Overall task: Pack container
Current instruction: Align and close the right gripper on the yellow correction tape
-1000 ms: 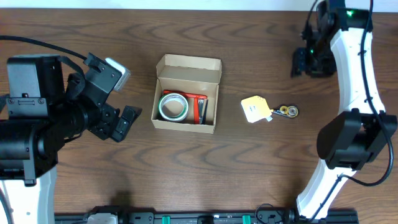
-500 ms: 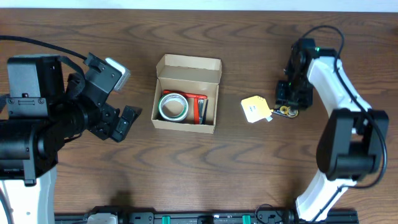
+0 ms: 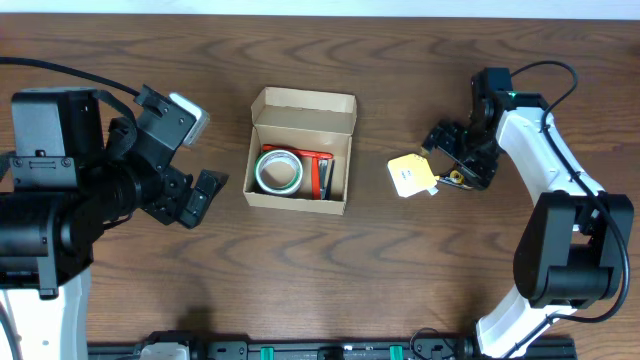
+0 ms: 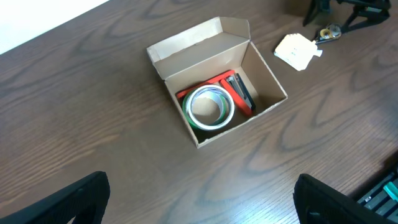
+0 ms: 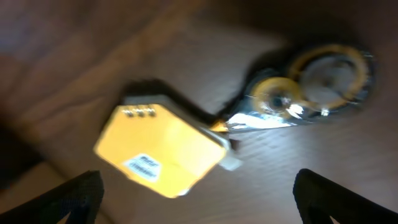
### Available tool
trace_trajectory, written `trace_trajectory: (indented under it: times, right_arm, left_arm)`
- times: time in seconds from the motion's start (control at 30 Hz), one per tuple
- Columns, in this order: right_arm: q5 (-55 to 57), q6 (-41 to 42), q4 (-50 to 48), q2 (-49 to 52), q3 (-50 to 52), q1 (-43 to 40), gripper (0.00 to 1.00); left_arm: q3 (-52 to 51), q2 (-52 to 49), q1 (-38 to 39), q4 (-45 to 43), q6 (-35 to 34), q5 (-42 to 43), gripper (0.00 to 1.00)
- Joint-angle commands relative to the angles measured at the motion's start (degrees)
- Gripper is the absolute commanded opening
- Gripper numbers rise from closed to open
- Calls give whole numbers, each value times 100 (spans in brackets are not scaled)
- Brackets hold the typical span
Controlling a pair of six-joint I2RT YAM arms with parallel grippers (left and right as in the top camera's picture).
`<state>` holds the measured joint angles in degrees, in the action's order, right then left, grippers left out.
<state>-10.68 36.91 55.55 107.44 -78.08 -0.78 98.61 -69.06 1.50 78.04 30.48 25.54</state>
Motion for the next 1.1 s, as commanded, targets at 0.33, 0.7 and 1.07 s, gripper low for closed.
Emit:
trace_trajectory:
  times: [0.33,0.7,1.07]
  right_arm:
    - [723,3650,505,-103,22,13,98]
    - [1360,4190,94,52,22,162,95]
    - [1390,4197,-96,516,22,160,96]
  left_arm:
    - [79,-4,-35,17,83,90,95]
    - [79,-2,-35,17,83,90,95]
    - [79,-4,-35,17,83,90,95]
